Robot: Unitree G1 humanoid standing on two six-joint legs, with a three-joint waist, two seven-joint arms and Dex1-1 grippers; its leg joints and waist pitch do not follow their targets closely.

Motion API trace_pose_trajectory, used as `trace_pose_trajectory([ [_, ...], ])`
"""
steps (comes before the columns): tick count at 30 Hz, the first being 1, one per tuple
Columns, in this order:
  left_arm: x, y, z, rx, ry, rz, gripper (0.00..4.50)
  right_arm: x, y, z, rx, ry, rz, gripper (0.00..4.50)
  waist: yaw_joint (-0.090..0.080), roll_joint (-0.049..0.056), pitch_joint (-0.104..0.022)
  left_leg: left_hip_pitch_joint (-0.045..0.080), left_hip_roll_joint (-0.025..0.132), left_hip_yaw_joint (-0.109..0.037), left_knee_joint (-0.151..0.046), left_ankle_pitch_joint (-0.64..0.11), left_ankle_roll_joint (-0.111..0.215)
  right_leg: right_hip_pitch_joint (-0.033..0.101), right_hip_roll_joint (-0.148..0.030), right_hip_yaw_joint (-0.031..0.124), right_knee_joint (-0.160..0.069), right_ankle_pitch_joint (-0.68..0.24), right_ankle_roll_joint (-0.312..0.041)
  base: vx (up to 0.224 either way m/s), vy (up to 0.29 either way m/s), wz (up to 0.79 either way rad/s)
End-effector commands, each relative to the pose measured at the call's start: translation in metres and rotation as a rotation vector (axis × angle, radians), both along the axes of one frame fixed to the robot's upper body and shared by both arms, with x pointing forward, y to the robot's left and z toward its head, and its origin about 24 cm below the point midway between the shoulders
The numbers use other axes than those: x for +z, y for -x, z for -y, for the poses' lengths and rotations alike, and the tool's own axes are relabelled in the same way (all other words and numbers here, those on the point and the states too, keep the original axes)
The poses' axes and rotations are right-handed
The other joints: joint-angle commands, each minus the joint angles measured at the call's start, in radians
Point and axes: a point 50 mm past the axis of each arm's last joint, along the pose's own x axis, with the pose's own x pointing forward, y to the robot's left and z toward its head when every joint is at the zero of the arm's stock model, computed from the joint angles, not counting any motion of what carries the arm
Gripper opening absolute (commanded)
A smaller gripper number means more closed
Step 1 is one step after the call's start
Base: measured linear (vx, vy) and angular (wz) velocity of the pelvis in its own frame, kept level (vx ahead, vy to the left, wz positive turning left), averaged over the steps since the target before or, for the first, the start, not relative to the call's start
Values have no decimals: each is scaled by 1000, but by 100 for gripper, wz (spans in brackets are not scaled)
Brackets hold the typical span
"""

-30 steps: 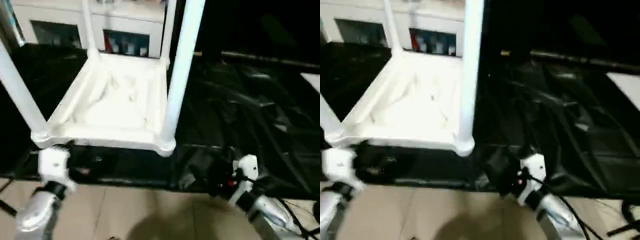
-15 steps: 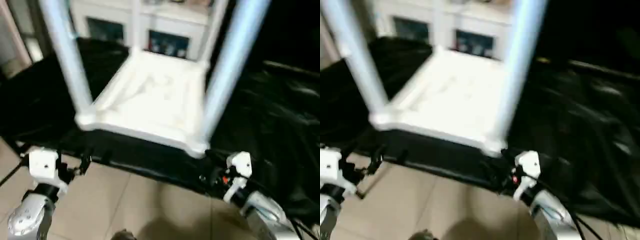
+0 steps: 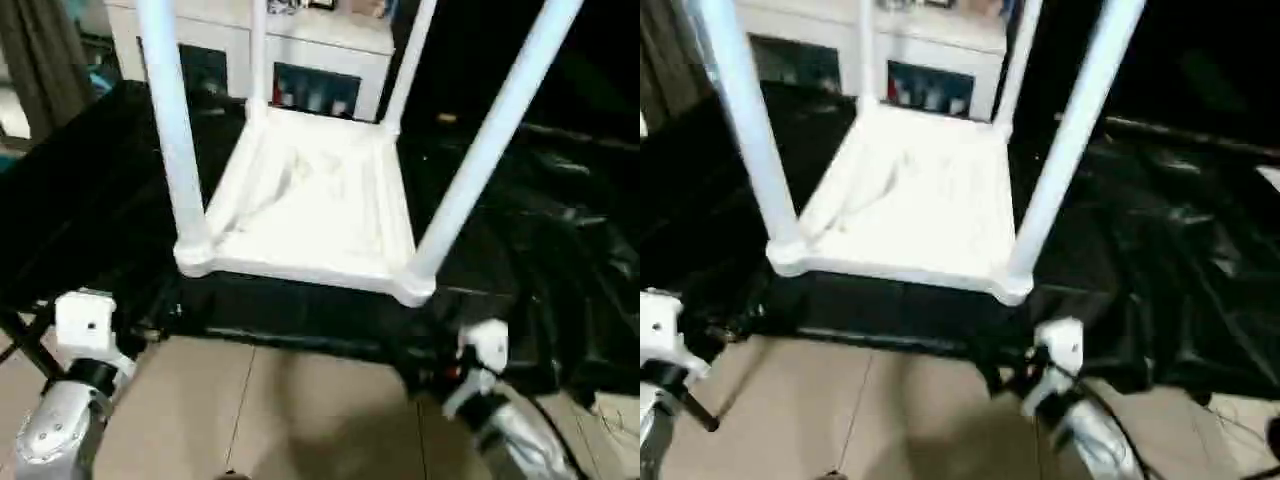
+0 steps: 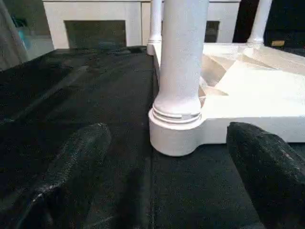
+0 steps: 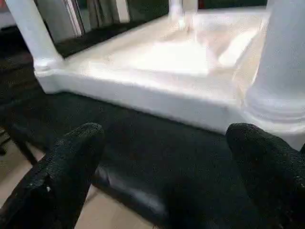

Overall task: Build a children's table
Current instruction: Flip table

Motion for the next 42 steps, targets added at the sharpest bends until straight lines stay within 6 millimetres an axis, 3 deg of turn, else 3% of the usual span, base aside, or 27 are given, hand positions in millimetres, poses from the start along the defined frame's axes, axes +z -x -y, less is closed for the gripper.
trace_pose_trajectory([
  [1, -2, -2, 5, -10, 11, -4, 439, 0, 0, 11, -40, 21, -2, 450, -7, -7, -43, 1, 38, -28, -148, -346, 13, 17, -97, 75, -102, -32, -7, 0, 0, 0],
  [2, -2, -2, 5, -10, 11, -4, 439, 0, 0, 11, -40, 21, -2, 450, 8, -9, -38, -25, 16, 2, -136, -258, 8, 28, -147, 96, -139, -143, -33, -54, -91, -11],
  [3, -2, -2, 5, -10, 11, -4, 439, 0, 0, 11, -40, 21, -2, 450, 19, -15, -29, -24, 14, 10, -135, -236, 4, 18, -155, 104, -159, -273, -6, -46, -102, -9],
  [4, -2, -3, 4, 1, 18, -3, 439, 0, 0, 11, -41, 23, 1, 450, 30, -22, -32, -7, 27, 17, -138, -193, 3, 14, -154, 113, -168, -424, 18, -46, -102, -9],
  [5, 3, -18, -3, 40, 46, 21, 439, 5, -10, 16, -36, 40, 31, 450, 22, -56, -32, -8, 33, 29, -151, -157, 5, 16, -131, 107, -171, -455, 28, -12, -96, -5],
  [6, 8, -30, -5, 35, 76, 42, 439, 10, -19, 18, -24, 43, 45, 450, 30, -40, -30, -2, 29, 29, -157, -151, -1, 13, -124, 102, -167, -468, 27, -30, -88, 4],
  [7, 11, -38, -5, 22, 94, 46, 439, 13, -26, 21, -15, 48, 53, 450, 39, -42, -35, 23, 32, 42, -155, -154, 2, -2, -116, 102, -170, -442, 9, -30, -88, 4],
  [8, 12, -45, -4, 8, 85, 30, 439, 16, -32, 20, 5, 35, 56, 450, 41, -46, -42, 20, 42, 46, -159, -105, 10, 7, -109, 101, -156, -302, -19, -32, -86, 7],
  [10, 10, -50, -3, 4, 67, -6, 439, 18, -36, 19, 27, 22, 59, 450, 43, -38, -43, 8, 44, 48, -168, -71, 9, 15, -97, 94, -140, -185, -28, -13, -26, -2],
  [11, 10, -57, -4, 24, 33, -27, 439, 20, -41, 17, 43, 14, 66, 450, 43, -52, -42, 13, 46, 54, -169, -95, 17, 11, -93, 91, -135, -117, -41, 0, 0, 0],
  [12, 11, -60, -5, 42, 43, -24, 439, 20, -44, 16, 49, 11, 69, 450, 45, -47, -44, 16, 48, 53, -168, -90, 17, 12, -94, 91, -130, -91, -50, 0, 0, 0],
  [14, 13, -66, -6, 69, 47, -33, 439, 22, -49, 11, 74, 14, 80, 450, 44, -45, -52, 18, 52, 55, -164, -47, 19, 17, -93, 88, -118, 23, -77, 0, 0, 0],
  [16, 11, -70, -5, 45, 46, -59, 439, 23, -55, 6, 95, 2, 85, 450, 45, -52, -56, 19, 52, 62, -156, 11, 27, 22, -90, 85, -105, 157, -109, 0, 0, 0],
  [17, 9, -73, -5, 41, 38, -78, 439, 24, -57, 4, 104, -2, 85, 450, 45, -63, -56, 22, 51, 65, -154, 28, 38, 21, -88, 84, -104, 182, -115, 0, 0, 0],
  [18, 9, -75, -4, 35, 38, -79, 439, 24, -58, 3, 110, -6, 82, 450, 46, -66, -56, 23, 51, 66, -154, 30, 41, 22, -89, 84, -103, 180, -117, 0, 0, 0],
  [20, 9, -80, -6, 45, 39, -83, 439, 24, -60, -1, 134, -21, 75, 450, 50, -61, -54, 27, 53, 67, -156, 10, 39, 21, -93, 86, -106, 159, -120, 0, 0, 0],
  [22, 10, -88, -6, 49, 68, -77, 439, 25, -60, -9, 185, -42, 66, 450, 53, -70, -52, 31, 52, 69, -157, 0, 33, 20, -91, 86, -108, 158, -118, 0, 0, 0],
  [23, 10, -88, -6, 49, 68, -77, 439, 25, -60, -9, 185, -42, 66, 450, 55, -69, -52, 34, 55, 68, -158, -11, 29, 19, -94, 86, -109, 148, -117, 0, 0, 0],
  [24, 14, -95, -3, 33, 100, -67, 439, 25, -60, -13, 220, -45, 58, 450, 55, -80, -50, 30, 58, 68, -160, -24, 22, 21, -98, 86, -111, 131, -117, 0, 0, 0],
  [27, 17, -106, 0, 15, 87, -64, 439, 22, -62, -18, 271, -22, 40, 450, 62, -74, -50, 32, 59, 68, -163, -52, 0, 20, -100, 87, -114, 74, -114, 0, 0, 0],
  [28, 17, -109, 0, 20, 82, -71, 439, 20, -63, -21, 294, -8, 30, 450, 61, -77, -49, 31, 59, 67, -165, -64, -10, 20, -101, 87, -115, 60, -111, 0, 0, 0],
  [29, 17, -113, -2, 34, 70, -73, 439, 20, -63, -25, 327, 2, 24, 450, 62, -70, -49, 32, 58, 67, -166, -81, -18, 18, -100, 86, -116, 40, -108, 0, 0, 0],
  [30, 18, -115, -2, 37, 67, -68, 439, 19, -64, -28, 352, 11, 23, 450, 61, -73, -49, 32, 56, 68, -165, -87, -19, 19, -99, 87, -119, 34, -104, 0, 0, 0],
  [32, 21, -120, 1, 20, 88, -45, 439, 20, -65, -33, 384, 14, 26, 450, 61, -67, -50, 29, 59, 65, -166, -84, -27, 20, -104, 88, -116, 44, -103, 0, 0, 0],
  [38, 25, -131, 5, -17, 50, -46, 439, 23, -71, -39, 403, 23, 42, 450, 65, -68, -54, 33, 57, 69, -161, -57, -27, 18, -102, 88, -110, 101, -119, 0, 0, 0],
  [40, 27, -134, 5, -13, 50, -41, 405, 24, -72, -39, 408, 25, 45, 450, 67, -68, -54, 31, 58, 68, -163, -53, -28, 20, -103, 87, -109, 105, -119, 0, 0, 0],
  [42, 28, -137, 5, -6, 43, -41, 405, 24, -73, -40, 410, 32, 50, 450, 70, -65, -53, 32, 57, 69, -162, -55, -30, 18, -103, 88, -111, 107, -120, 0, 0, 0],
])
